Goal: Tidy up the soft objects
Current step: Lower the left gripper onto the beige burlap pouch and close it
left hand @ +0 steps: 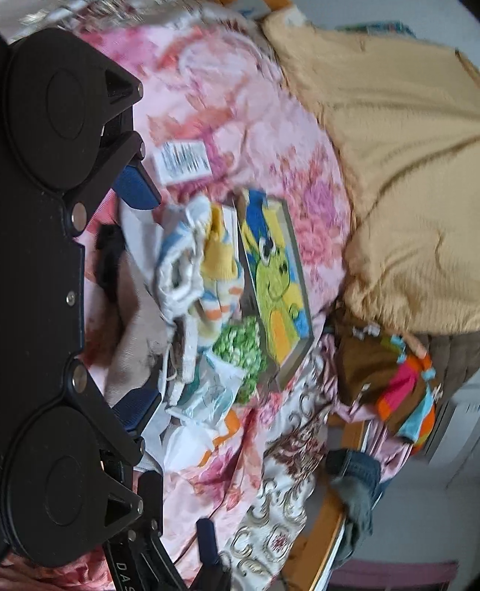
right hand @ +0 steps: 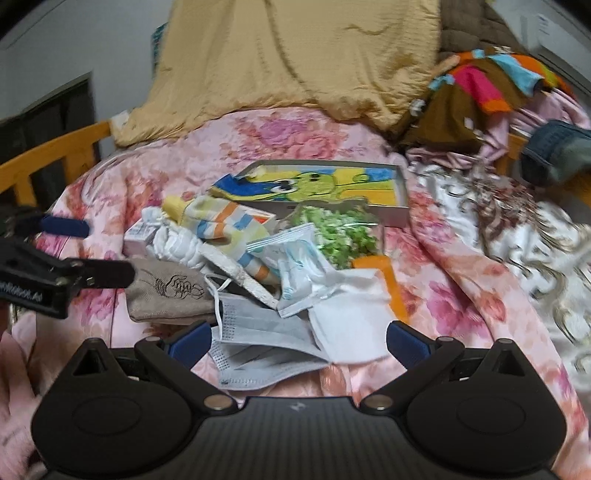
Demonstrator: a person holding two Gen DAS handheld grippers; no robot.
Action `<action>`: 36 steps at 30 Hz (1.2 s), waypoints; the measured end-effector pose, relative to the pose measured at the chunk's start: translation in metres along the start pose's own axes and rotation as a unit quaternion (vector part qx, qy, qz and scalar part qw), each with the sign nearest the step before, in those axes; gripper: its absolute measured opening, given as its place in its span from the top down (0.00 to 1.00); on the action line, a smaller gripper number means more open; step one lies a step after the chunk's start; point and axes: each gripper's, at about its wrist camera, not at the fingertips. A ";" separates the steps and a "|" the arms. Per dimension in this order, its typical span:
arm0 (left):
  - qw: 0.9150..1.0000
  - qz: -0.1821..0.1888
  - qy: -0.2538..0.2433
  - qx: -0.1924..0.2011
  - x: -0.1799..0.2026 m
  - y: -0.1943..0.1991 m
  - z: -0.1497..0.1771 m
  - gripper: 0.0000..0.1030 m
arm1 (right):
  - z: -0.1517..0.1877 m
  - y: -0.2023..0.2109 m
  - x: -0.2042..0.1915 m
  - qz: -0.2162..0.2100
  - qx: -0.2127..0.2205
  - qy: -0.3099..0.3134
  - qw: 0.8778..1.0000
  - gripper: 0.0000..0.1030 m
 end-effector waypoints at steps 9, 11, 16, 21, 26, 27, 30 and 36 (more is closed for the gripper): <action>0.997 0.062 -0.009 -0.035 -0.002 -0.041 0.001 0.02 | -0.002 -0.034 -0.005 -0.071 -0.021 0.069 0.995 0.01; 0.997 0.068 -0.003 -0.046 -0.005 -0.046 0.003 0.06 | 0.000 -0.041 -0.009 -0.079 -0.028 0.088 0.993 0.02; 0.994 0.090 0.003 -0.067 -0.005 -0.057 0.008 0.16 | 0.004 -0.053 -0.015 -0.088 -0.042 0.104 0.990 0.05; 0.991 0.105 0.008 -0.085 -0.003 -0.066 0.012 0.28 | 0.007 -0.061 -0.022 -0.093 -0.048 0.120 0.987 0.06; 0.988 0.098 0.023 -0.120 -0.005 -0.073 0.016 0.31 | 0.011 -0.070 -0.028 -0.082 -0.060 0.140 0.985 0.10; 0.987 0.098 0.028 -0.124 -0.006 -0.073 0.017 0.31 | 0.012 -0.072 -0.029 -0.081 -0.065 0.141 0.985 0.11; 0.986 0.097 0.027 -0.130 -0.005 -0.073 0.018 0.31 | 0.014 -0.075 -0.030 -0.076 -0.073 0.143 0.984 0.12; 0.984 0.098 0.029 -0.145 -0.004 -0.081 0.020 0.26 | 0.014 -0.080 -0.022 -0.066 -0.088 0.124 0.986 0.13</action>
Point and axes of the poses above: each gripper's, at about its wrist camera, not at the fingertips, and y roughly against the way its jaws point, x to its right, z to its underside, and after that the axes turned 2 degrees about y, right-handed
